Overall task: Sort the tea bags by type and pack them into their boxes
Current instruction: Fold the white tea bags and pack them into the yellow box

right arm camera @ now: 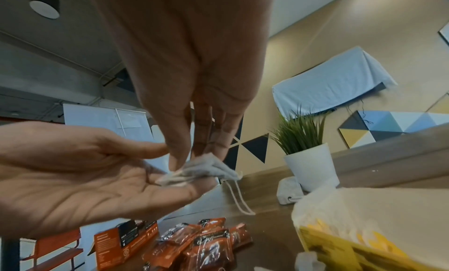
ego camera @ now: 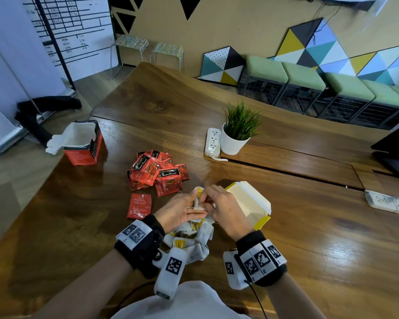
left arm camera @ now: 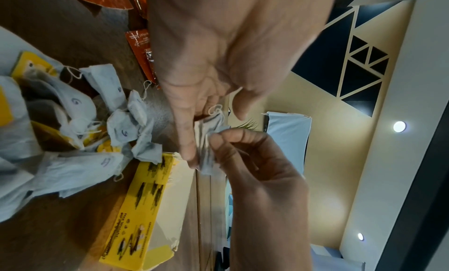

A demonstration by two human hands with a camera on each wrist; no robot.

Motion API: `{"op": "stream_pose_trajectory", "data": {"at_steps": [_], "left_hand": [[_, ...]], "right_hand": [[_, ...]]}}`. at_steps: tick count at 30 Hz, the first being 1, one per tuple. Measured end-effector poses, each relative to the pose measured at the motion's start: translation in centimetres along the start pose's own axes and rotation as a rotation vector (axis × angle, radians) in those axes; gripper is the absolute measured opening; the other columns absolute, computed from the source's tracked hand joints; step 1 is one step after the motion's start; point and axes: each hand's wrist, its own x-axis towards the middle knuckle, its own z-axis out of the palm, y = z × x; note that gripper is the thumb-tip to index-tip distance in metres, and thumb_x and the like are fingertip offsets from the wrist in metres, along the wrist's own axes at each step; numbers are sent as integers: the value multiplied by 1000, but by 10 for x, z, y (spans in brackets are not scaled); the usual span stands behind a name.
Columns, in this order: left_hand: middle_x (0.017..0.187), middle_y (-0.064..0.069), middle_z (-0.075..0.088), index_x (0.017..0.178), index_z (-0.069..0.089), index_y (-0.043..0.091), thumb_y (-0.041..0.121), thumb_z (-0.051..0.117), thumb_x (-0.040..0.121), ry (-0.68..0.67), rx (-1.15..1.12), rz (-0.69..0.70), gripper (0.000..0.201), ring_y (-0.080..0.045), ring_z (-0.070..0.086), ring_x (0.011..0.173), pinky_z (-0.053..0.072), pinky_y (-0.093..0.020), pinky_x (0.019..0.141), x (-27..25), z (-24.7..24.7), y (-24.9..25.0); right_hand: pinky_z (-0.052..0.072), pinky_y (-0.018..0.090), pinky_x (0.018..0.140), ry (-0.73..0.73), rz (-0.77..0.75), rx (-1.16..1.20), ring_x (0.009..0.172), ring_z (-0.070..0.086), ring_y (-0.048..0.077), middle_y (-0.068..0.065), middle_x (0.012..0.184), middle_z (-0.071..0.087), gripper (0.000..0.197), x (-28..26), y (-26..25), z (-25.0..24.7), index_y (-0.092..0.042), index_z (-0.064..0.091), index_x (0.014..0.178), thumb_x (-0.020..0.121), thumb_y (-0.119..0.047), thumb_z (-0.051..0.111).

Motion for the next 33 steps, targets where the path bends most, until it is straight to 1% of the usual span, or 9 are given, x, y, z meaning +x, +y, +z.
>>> {"op": "stream_pose_trajectory", "data": {"at_steps": [3,7,12,17,21,27,29,31,33], "left_hand": [[109,-21,64,113,55,-7,12,42,97,-47,30,3,28,-27,66,96,55,-31,86,-1,-7,-6],[112,-22,63,116,54,-8,-1,45,93,-58,46,-9,25,-20,70,86,57,-26,80,-4,-20,-8],[112,-24,62,118,53,-9,-5,43,93,-47,74,-33,27,-19,70,85,58,-22,76,-3,-28,-8],[109,-26,64,115,53,-10,-5,39,95,-5,50,-73,25,-20,72,84,57,-26,76,0,-33,-11],[102,-20,68,112,56,-4,-7,39,94,3,82,-111,25,-21,71,85,56,-28,80,0,-36,-12],[94,-18,69,98,62,-2,11,40,93,-15,-78,-119,26,-26,70,80,56,-34,80,0,-30,-7],[92,-16,70,103,60,-2,14,42,96,35,-25,-122,25,-25,69,81,55,-33,80,2,-36,-7],[91,-17,69,108,58,-5,9,43,97,102,52,-117,24,-24,65,82,57,-29,72,3,-43,-10],[106,-24,62,117,53,-9,2,41,96,143,97,-97,27,-28,60,90,58,-28,66,4,-50,-14]], "right_hand": [[45,28,74,-24,3,78,83,51,15,-1,85,53,11,-3,1,3,-6,58,87,80,3,62],[44,11,74,39,79,246,87,53,9,8,94,59,18,-7,6,-2,-5,57,95,81,4,62],[45,31,76,-164,88,8,88,56,21,6,98,55,22,-9,10,9,-6,56,103,83,-8,65],[38,21,70,-19,120,26,84,60,25,10,91,66,9,-6,14,11,-4,62,91,82,-4,64],[47,29,71,180,146,69,80,60,21,7,92,63,7,-5,12,6,-5,62,91,84,-4,63],[44,37,86,-144,-43,-52,104,53,29,12,113,55,20,-9,9,24,-2,59,105,85,-1,54],[41,34,92,-110,-16,-3,109,52,27,11,117,57,24,-11,13,23,-4,60,110,87,-3,55],[39,29,92,-51,66,43,112,51,25,10,117,57,24,-13,17,23,-6,59,113,90,-5,53],[37,28,93,-140,170,-27,118,46,25,8,124,52,30,-17,25,29,-9,53,121,91,-8,54]]}}
